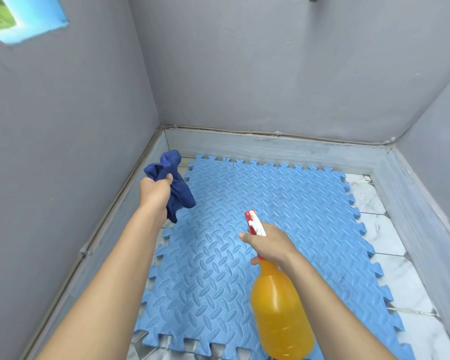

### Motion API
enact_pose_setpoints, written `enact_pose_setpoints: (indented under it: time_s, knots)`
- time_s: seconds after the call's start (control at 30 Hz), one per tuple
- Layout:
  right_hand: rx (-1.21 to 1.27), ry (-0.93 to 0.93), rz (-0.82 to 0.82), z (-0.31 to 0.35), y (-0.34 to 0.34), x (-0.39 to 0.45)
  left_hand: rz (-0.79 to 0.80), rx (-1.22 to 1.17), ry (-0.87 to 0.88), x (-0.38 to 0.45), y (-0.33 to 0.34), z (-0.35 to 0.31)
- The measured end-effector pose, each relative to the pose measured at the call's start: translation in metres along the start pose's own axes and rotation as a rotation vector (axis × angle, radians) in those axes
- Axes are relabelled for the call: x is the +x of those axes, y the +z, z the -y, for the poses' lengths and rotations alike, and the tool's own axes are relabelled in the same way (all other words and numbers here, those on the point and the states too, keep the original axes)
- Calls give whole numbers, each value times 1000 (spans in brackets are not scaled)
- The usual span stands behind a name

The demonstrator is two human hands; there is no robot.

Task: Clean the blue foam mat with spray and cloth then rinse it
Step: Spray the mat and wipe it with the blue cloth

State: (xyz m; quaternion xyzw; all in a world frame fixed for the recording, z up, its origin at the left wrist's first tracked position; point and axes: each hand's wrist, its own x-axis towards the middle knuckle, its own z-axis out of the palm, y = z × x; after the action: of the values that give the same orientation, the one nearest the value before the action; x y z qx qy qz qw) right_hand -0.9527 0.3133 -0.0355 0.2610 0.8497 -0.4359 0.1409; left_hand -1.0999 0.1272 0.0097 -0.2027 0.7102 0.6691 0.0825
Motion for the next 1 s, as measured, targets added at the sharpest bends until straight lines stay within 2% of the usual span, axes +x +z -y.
enact_pose_setpoints:
  time_s: [0.13, 0.23, 0.4, 0.5, 0.67, 0.77, 0.9, 1.0]
  knots:
    - [-49, -47, -74, -2, 5, -2, 7, -70, -51, -9, -1, -3]
    - [78, -23, -147, -2, 8, -10, 29, -117, -88, -14, 3, -4]
    - [372, -39, -79, -5, 8, -15, 51, 11, 1, -25, 10, -9]
    - [401, -29, -140, -5, 7, -17, 59, 77, 54, -30, 11, -10]
    - [394, -20, -73, -3, 7, -14, 73, 57, 61, -33, 9, -11]
    - [416, 51, -180, -11, 2, -12, 75, 59, 45, -31, 8, -9]
    - [673, 237, -259, -43, -29, -5, 70, 125, 57, -22, 7, -4]
    - [727, 296, -454, -68, -55, -6, 101, 119, 47, -20, 11, 4]
